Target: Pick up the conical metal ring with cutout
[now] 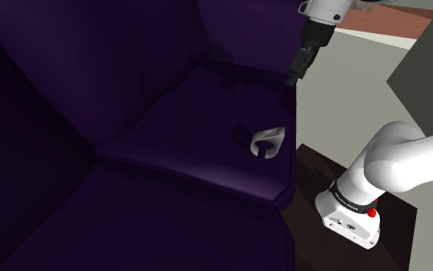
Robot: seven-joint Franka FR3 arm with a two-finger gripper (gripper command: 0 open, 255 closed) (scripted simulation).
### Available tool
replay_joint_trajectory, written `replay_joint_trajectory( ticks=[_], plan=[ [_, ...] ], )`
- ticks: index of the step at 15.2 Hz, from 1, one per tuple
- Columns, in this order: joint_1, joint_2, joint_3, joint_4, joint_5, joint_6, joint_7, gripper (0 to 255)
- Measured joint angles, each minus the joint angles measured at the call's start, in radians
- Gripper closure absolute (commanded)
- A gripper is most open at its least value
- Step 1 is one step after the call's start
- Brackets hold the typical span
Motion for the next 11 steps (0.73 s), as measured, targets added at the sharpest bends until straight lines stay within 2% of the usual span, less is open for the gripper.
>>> replay_joint_trajectory(
  ticks=[2, 11],
  plan=[
    [0.007, 0.007, 0.011, 0.004, 0.003, -0.003, 0.003, 0],
    [0.132, 0.116, 0.202, 0.039, 0.048, -0.039, 0.056, 0]
  ],
)
